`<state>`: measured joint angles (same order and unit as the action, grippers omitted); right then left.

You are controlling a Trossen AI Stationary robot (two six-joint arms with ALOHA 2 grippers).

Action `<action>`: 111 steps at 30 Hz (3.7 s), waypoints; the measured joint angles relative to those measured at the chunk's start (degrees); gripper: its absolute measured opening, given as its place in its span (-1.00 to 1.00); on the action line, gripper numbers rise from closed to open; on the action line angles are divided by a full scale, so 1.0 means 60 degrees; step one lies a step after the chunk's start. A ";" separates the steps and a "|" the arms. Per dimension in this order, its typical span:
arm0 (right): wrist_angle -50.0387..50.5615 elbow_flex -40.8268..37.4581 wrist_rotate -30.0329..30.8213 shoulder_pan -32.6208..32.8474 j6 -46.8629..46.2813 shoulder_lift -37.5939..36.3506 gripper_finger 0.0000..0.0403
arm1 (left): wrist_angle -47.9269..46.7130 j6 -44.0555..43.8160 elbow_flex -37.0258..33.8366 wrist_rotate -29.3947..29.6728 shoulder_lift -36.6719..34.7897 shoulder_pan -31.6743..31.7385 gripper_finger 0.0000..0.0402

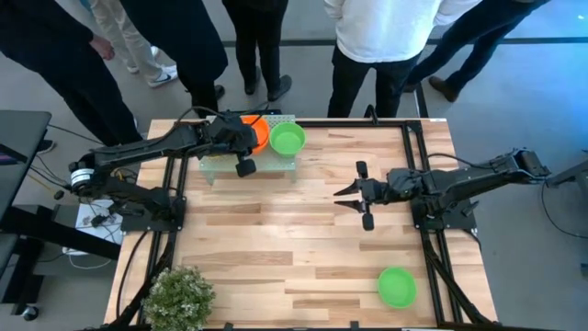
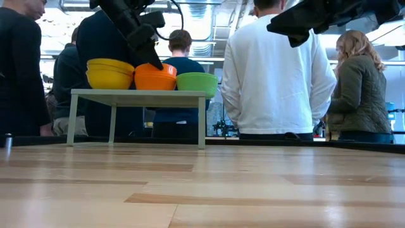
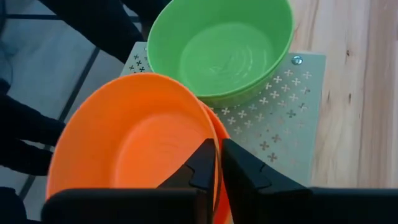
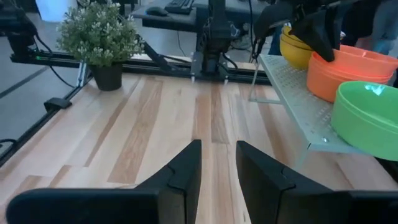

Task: Pick & Place Mini bowls
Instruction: Stack the orange bowl on top of the other orange bowl on the shelf, then stack the green bowl on top of the other green bowl on the shelf

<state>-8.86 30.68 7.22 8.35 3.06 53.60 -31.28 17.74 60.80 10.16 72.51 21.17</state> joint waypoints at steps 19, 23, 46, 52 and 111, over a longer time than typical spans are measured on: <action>-0.0106 0.0003 0.0027 0.0781 -0.0020 0.0646 -0.53 | 0.0196 -0.0727 0.0000 0.1023 -0.1042 -0.1755 -0.54; -0.0189 0.0003 0.0068 0.0774 -0.0020 0.1063 -0.53 | 0.0236 -0.1810 -0.0003 0.1026 -0.1209 -0.2883 -0.53; -0.0857 0.0022 -0.0146 0.1801 -0.1277 0.1260 -0.53 | 0.5929 -0.3367 -0.3621 0.1026 -0.1202 -0.7937 -0.57; -0.1759 0.0022 0.0197 0.1744 -0.0982 0.1260 -0.59 | 0.5970 -0.3367 -0.3621 0.1030 -0.1202 -0.7930 -0.57; 0.9385 0.5954 -0.3237 0.6882 -1.6377 0.7994 -0.14 | 0.6442 -0.2784 -0.3621 0.1023 -0.1204 -0.6510 -0.57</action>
<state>47.45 66.40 -12.20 49.64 -95.20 101.57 7.38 1.04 39.07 16.29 65.29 -17.89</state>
